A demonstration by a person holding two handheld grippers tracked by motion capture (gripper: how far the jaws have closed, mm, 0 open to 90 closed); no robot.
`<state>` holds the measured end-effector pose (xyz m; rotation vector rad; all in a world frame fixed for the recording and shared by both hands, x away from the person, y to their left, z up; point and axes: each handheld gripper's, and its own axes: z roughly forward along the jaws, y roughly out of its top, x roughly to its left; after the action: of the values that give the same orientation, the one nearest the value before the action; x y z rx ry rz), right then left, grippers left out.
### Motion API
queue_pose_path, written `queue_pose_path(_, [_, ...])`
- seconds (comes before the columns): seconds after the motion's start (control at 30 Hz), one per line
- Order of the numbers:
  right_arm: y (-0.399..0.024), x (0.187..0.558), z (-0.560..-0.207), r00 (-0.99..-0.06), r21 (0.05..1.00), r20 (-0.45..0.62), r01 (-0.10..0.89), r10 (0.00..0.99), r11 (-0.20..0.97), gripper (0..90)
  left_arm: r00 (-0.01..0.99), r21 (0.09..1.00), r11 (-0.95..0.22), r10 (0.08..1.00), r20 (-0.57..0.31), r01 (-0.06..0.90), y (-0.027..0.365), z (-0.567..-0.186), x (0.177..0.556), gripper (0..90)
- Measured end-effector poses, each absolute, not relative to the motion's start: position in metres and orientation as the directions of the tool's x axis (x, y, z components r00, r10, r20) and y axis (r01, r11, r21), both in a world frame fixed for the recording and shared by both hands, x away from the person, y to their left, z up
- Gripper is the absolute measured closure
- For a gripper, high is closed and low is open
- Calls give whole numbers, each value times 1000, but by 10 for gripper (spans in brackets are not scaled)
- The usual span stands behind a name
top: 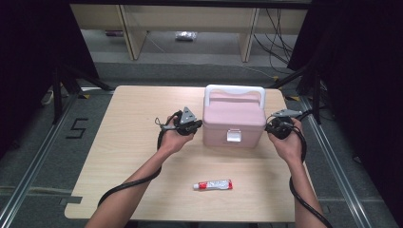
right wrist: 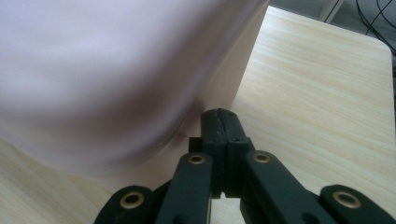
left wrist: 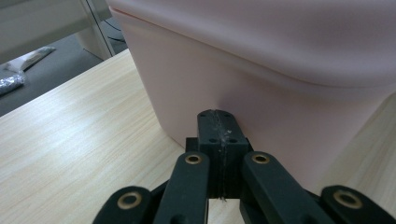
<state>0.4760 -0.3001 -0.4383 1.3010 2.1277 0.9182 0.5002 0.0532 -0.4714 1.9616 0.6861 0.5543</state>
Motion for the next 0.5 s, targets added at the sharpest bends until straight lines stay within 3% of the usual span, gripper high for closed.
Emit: queue_pose_path(0.5, [-299, 446, -438, -448, 746, -58, 575, 892, 337, 900, 761, 875, -442, 631, 148, 196, 54, -470, 478, 897])
